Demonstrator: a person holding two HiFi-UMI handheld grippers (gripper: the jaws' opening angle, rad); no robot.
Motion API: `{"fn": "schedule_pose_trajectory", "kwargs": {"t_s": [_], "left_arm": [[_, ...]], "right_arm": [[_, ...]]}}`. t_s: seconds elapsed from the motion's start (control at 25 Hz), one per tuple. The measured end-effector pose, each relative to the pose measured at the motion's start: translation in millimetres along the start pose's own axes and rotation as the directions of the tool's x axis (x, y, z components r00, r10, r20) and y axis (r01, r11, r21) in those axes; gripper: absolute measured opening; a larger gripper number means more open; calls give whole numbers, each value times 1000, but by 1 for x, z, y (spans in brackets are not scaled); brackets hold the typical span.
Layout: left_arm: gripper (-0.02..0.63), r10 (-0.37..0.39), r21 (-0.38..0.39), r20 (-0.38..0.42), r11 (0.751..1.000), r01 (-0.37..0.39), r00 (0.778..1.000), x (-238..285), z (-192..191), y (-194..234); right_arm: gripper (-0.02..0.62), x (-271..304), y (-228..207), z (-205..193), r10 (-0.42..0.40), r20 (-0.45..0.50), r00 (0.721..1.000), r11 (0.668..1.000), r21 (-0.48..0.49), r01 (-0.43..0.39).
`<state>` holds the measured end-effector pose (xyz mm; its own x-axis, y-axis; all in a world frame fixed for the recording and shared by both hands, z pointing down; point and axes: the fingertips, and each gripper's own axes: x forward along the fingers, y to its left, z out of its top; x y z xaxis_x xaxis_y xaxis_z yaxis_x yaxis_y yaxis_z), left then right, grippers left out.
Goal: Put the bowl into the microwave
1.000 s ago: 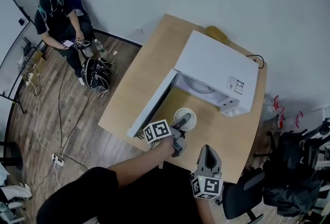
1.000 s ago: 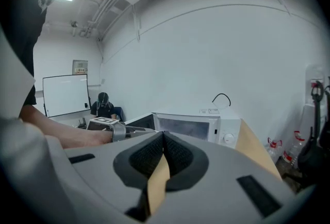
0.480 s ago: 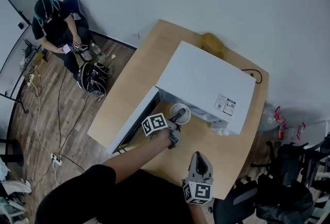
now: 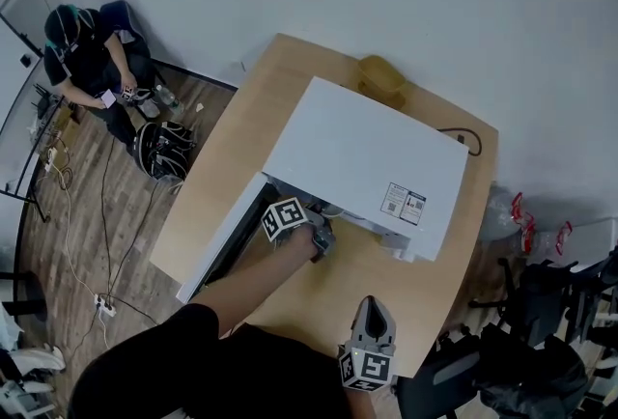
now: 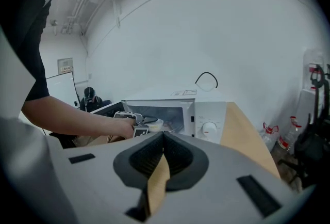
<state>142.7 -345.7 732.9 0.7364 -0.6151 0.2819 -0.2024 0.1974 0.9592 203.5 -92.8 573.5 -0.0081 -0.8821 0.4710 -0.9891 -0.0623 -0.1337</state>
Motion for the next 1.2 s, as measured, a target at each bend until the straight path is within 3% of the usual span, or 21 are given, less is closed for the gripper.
{"fn": "schedule_pose_trajectory", "kwargs": {"t_s": [0.16, 0.44, 0.6, 0.84, 1.2], "left_arm": [[210, 57, 67, 18, 996, -58, 998, 12, 9, 2], [210, 37, -2, 49, 999, -37, 998, 29, 17, 4], [212, 50, 4, 42, 999, -50, 998, 40, 18, 5], [227, 71, 94, 20, 993, -73, 997, 50, 20, -1], [281, 16, 196, 135, 980, -42, 991, 40, 41, -12]], "right_arm": [[60, -3, -14, -5, -32, -4, 999, 999, 18, 32], [60, -6, -10, -19, -4, -5, 1000, 1000, 22, 4], [60, -9, -15, -20, -16, -9, 1000, 999, 31, 17], [60, -12, -21, -23, -26, -9, 1000, 999, 23, 26], [60, -19, -23, -27, -35, -5, 999, 999, 9, 35]]}}
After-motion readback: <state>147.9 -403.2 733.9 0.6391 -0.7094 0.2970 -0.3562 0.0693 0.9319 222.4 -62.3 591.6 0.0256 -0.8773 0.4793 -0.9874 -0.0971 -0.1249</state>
